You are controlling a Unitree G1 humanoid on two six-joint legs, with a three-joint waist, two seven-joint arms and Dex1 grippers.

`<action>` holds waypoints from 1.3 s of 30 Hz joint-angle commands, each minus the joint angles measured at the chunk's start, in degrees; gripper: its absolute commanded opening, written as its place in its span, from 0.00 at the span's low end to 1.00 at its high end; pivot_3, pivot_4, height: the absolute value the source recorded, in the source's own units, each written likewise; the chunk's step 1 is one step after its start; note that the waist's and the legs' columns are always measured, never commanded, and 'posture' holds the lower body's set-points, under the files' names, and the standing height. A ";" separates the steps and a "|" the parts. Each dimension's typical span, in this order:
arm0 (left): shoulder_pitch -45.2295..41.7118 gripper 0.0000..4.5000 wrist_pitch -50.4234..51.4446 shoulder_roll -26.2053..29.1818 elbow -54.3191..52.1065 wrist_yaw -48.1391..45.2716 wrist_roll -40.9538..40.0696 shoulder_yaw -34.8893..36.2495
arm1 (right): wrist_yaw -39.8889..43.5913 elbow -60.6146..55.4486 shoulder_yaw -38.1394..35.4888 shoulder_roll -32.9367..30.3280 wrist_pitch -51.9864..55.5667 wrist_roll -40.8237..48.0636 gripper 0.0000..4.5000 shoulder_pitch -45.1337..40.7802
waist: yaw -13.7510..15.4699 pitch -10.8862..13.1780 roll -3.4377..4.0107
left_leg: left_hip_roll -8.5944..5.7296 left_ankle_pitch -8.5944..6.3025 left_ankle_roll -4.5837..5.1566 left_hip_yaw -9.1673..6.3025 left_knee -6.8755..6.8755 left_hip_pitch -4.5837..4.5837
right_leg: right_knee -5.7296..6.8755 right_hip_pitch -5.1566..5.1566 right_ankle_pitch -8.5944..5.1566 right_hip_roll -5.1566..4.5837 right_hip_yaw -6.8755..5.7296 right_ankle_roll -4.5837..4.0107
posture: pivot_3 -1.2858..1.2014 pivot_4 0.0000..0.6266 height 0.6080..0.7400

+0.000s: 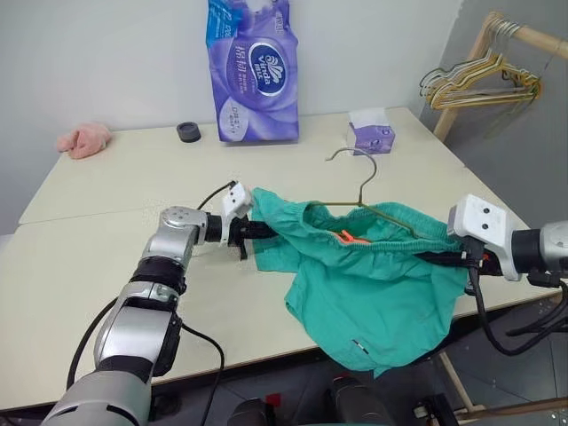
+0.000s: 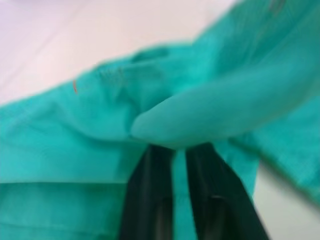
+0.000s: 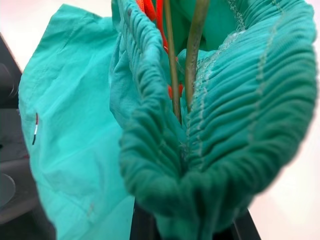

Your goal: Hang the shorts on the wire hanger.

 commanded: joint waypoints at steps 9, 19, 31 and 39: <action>5.75 0.72 12.06 9.86 -21.11 0.35 -8.62 6.43 | -1.69 1.64 -1.90 1.74 0.72 1.52 0.00 -0.81 | 0.18 -0.04 0.02 | 0.02 0.01 -0.02 -0.02 0.02 0.02 | 0.01 0.00 0.00 -0.01 0.00 -0.01 | 0.43 0.07 1.00; 1.21 0.72 9.94 5.73 -27.92 1.27 -7.20 -0.98 | -7.03 3.34 -13.28 5.71 19.19 11.79 0.00 3.03 | 1.92 -0.05 0.02 | -0.01 0.01 -0.02 -0.02 0.11 -0.01 | 0.01 0.04 0.01 -0.05 -0.01 -0.02 | 0.42 0.09 1.00; -3.79 0.72 14.96 -7.52 -32.93 5.88 -9.72 -5.97 | -20.37 1.19 -36.88 12.78 44.41 23.09 0.00 3.60 | -0.05 0.00 0.08 | -0.01 -0.04 0.06 -0.07 0.53 -0.28 | 0.04 0.05 0.03 0.05 -0.01 0.05 | 0.37 0.16 1.00; -7.08 0.72 13.71 -16.10 -32.69 12.61 -9.37 -6.59 | -39.51 1.12 -58.54 12.66 44.41 42.52 0.00 17.18 | -2.10 0.47 0.38 | -0.16 -0.13 0.20 0.02 0.62 -0.42 | -0.06 0.09 -0.08 0.14 0.09 0.23 | 0.32 0.22 1.00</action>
